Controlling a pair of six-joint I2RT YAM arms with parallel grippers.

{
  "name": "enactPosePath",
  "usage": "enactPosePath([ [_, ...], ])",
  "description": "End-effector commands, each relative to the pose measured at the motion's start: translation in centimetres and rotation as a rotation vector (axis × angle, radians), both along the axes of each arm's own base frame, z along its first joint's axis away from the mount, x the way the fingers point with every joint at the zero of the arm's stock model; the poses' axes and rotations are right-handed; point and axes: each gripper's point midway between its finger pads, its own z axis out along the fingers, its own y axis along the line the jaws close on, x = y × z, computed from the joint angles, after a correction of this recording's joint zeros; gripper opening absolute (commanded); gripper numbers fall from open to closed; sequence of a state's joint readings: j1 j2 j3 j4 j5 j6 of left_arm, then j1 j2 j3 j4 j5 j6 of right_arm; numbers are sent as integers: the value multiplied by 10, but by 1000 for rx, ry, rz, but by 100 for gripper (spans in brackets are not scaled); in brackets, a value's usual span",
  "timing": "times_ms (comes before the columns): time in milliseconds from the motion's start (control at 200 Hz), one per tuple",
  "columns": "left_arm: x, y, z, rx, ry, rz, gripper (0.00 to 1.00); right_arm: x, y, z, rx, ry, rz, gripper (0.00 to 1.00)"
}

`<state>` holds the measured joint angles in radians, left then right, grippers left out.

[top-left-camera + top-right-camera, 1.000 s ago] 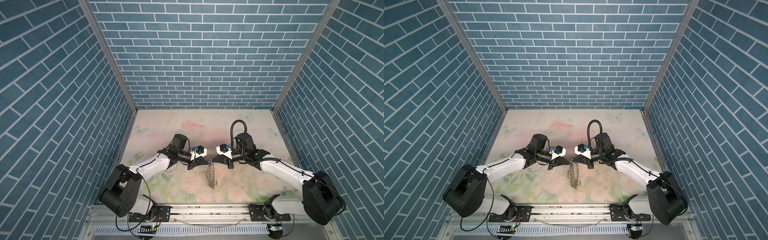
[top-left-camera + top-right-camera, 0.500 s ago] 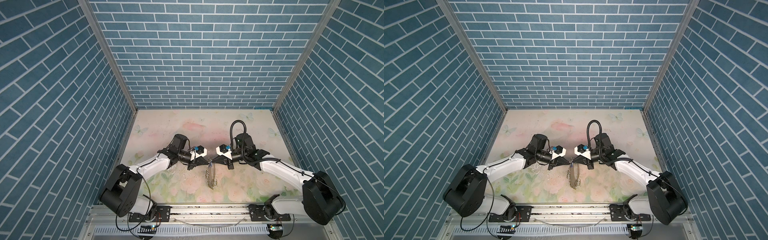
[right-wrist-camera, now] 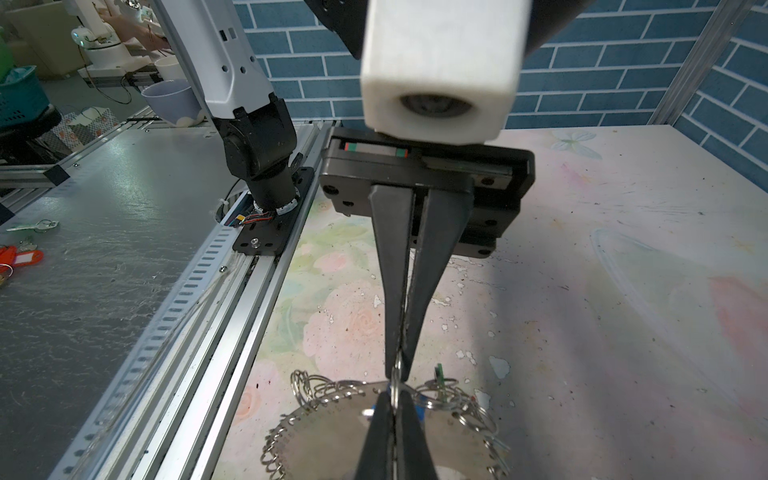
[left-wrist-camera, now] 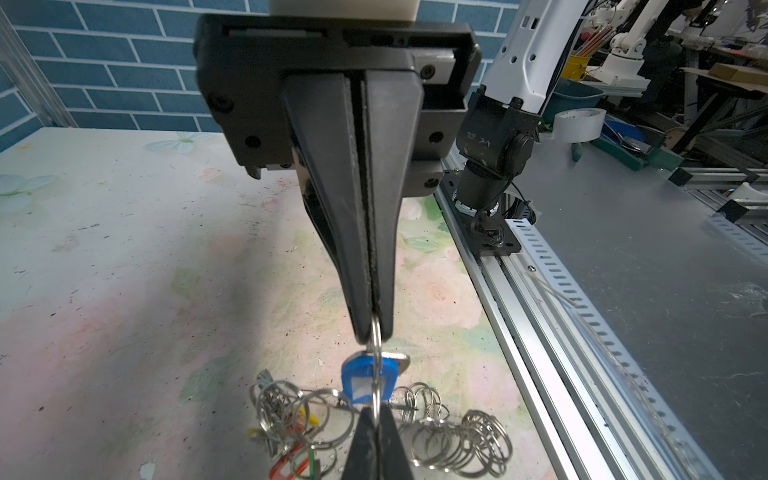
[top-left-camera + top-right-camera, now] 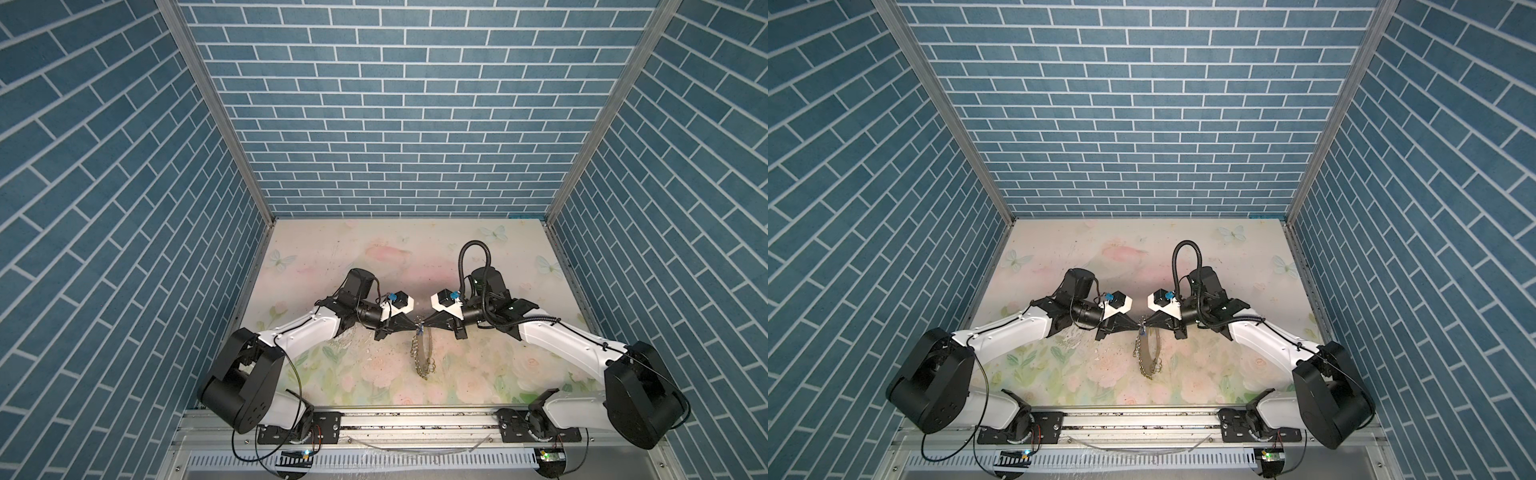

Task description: Put the keys on the keyring

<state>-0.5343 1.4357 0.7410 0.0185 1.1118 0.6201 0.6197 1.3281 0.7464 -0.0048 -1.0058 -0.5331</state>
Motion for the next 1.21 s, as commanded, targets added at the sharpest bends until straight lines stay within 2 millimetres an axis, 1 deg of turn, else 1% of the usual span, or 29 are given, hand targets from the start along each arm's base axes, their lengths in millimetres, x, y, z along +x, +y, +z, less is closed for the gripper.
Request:
enactPosePath([
  [0,3,-3,9,-29,-22,-9,0,-3,6,7,13,-44,51,0],
  [420,7,-5,11,-47,-34,10,0,-6,10,1,-14,-37,51,0],
  [660,5,-6,10,-42,-30,3,0,-3,13,6,-5,-50,29,0],
  [805,-1,-6,2,0,-19,-22,0,-1,12,8,-17,-35,19,0],
  [900,-3,-8,-3,40,-20,-31,0,1,11,14,-12,-2,39,0],
  [1030,-4,-9,0,40,-38,-30,0,1,12,17,-38,12,77,0],
  [1110,-3,-9,2,35,-58,-29,0,-3,12,18,-49,32,115,0],
  [1200,-12,-8,4,12,-98,-74,0,-4,12,19,-51,43,140,0],
])
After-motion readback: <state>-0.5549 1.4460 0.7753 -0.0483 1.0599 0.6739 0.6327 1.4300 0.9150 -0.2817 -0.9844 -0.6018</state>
